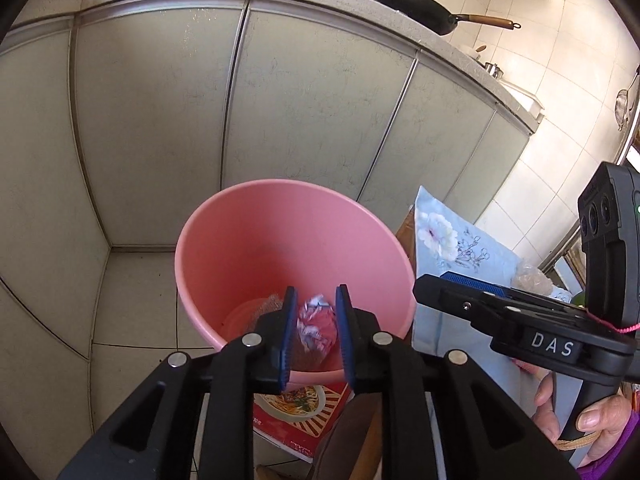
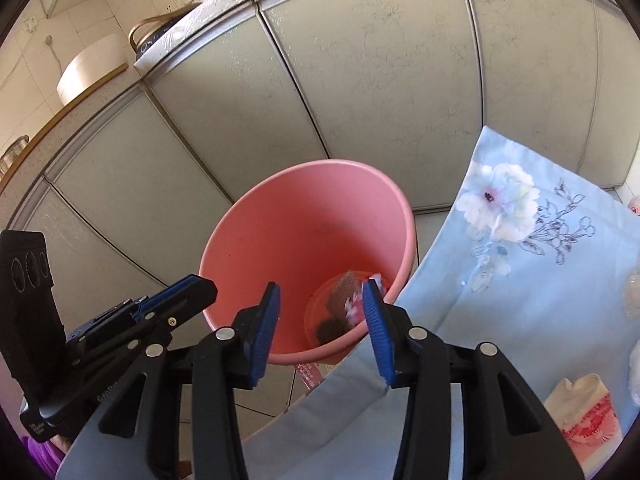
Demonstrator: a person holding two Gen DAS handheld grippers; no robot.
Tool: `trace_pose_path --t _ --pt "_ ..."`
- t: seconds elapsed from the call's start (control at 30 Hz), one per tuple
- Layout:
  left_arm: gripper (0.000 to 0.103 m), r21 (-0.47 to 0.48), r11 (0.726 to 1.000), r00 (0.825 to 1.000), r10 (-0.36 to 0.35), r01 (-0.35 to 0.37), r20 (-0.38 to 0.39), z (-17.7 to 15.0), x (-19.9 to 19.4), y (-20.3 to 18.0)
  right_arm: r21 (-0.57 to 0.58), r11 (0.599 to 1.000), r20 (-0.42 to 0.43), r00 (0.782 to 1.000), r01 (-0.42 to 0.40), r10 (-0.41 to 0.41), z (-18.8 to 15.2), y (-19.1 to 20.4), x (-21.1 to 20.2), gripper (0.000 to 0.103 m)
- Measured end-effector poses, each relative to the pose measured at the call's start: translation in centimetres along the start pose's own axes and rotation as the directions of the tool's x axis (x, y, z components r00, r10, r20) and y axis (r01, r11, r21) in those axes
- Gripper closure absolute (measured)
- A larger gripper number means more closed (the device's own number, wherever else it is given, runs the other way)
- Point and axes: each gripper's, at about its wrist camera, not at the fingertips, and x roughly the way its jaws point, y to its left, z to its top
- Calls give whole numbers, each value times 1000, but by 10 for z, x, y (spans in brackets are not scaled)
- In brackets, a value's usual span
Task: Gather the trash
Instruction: 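Carry both items over the pink bin and release them inside, then grasp the pink-and-white paper cup with the left tool while the right tool grasps a yellow foam net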
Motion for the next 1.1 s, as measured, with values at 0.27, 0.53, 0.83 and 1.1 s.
trace_pose_path --t 0.27,0.53,0.83,1.1 --pt "80 36 998 998 -58 57 27 0 -27 -23 -61 997 62 997 54 -50 -21 12 -47 59" --pt "72 92 984 988 -151 150 4 -7 -46 -63 -68 987 130 982 145 -135 -56 0 -108 59" --pt "71 212 946 970 -236 244 -66 -23 -50 -119 75 966 202 945 246 -256 -100 -59 -187 59" --pt "71 286 897 938 -292 336 -188 -40 -13 -179 239 924 219 911 299 -351 -132 -125 -231 59"
